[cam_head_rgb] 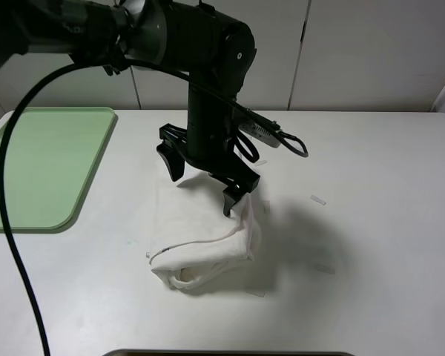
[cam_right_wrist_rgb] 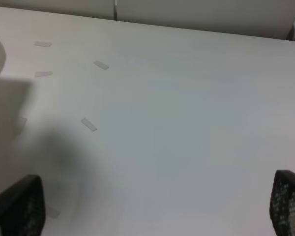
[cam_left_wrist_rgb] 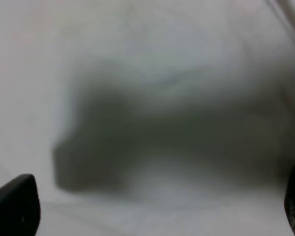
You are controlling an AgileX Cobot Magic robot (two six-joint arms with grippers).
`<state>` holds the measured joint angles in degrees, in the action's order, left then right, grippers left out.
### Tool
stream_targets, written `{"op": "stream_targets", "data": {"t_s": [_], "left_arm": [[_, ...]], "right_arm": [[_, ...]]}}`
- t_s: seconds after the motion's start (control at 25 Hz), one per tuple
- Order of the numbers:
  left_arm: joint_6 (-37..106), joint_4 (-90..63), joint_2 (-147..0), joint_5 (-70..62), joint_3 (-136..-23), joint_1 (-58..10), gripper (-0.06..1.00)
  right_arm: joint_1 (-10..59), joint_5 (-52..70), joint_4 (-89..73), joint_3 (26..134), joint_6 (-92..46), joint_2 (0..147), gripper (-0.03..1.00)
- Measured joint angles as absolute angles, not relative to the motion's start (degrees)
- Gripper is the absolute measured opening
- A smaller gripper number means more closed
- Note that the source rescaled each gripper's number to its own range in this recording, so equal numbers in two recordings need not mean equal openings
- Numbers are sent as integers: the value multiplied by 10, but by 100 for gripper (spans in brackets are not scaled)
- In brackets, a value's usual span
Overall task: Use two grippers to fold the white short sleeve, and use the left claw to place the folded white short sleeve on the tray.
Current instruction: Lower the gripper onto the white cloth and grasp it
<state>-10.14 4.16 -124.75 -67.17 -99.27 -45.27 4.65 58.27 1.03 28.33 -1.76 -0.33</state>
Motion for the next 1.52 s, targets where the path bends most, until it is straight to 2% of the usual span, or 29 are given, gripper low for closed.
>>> {"op": "stream_targets", "data": {"t_s": [0.84, 1.12, 1.52], "left_arm": [[-72, -5, -1332, -611, -997, -468, 100], [-67, 25, -1282, -672, -1074, -468, 100], [-68, 37, -1214, -672, -1076, -445, 100]], "right_arm": [[46, 583, 10, 283, -18, -3, 100], [46, 583, 10, 283, -18, -3, 100], [46, 583, 10, 283, -18, -3, 100]]}}
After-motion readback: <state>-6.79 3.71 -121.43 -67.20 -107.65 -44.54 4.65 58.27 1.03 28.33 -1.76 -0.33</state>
